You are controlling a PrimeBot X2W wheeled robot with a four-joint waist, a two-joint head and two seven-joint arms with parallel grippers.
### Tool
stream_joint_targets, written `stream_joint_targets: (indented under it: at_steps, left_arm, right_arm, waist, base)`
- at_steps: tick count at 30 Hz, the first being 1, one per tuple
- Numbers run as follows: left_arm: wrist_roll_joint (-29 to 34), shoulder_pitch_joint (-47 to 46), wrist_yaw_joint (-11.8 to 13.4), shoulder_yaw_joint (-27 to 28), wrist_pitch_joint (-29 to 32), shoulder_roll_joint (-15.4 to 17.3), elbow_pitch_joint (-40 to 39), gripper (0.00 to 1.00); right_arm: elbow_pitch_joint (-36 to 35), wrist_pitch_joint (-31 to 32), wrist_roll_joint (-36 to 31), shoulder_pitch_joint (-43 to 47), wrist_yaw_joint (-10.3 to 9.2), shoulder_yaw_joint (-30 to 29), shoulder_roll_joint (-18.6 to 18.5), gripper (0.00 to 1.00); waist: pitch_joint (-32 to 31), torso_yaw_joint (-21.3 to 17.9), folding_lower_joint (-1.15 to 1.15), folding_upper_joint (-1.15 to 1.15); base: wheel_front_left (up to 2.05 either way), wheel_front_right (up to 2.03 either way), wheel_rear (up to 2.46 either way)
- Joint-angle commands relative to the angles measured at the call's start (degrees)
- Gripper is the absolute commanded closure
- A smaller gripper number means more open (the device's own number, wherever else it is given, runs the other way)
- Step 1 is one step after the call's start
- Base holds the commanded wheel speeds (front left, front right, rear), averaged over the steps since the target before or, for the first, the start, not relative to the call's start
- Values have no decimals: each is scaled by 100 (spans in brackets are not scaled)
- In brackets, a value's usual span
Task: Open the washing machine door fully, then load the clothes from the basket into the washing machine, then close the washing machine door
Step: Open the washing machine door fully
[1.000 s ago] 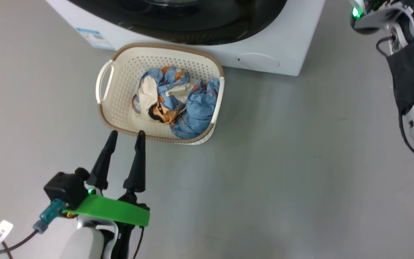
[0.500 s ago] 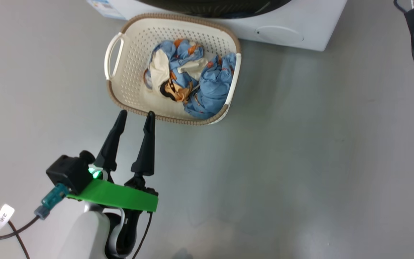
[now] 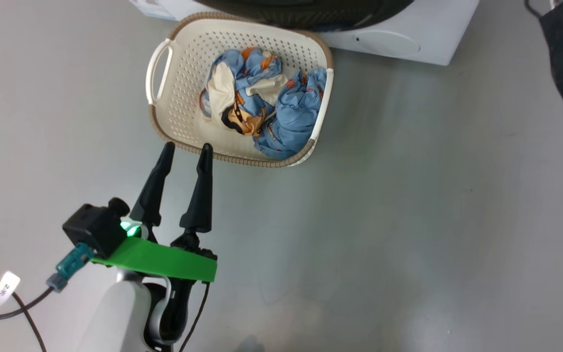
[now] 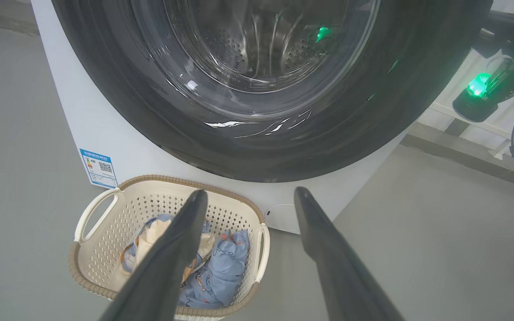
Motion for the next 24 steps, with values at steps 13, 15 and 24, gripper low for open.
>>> stream_joint_targets:
  at_steps: [13, 15, 24]
  left_arm:
    - [168, 225, -9, 329, -36, 153, 18, 0]
    - [207, 289, -9, 351, -36, 153, 32, 0]
    - [328, 514, -9, 412, -36, 175, 43, 0]
  right_arm:
    - [-628, 397, 42, 1037, 11, 363, 485, 100]
    - [-699, 436, 81, 1194, 11, 386, 516, 100]
    - [-1040, 619, 203, 1886, 11, 523, 667, 100]
  waist:
    - [-598, -229, 0, 0]
    - [-699, -255, 0, 0]
    - [-1033, -276, 0, 0]
  base:
    - [0, 0, 0]
    - [0, 0, 0]
    - [0, 0, 0]
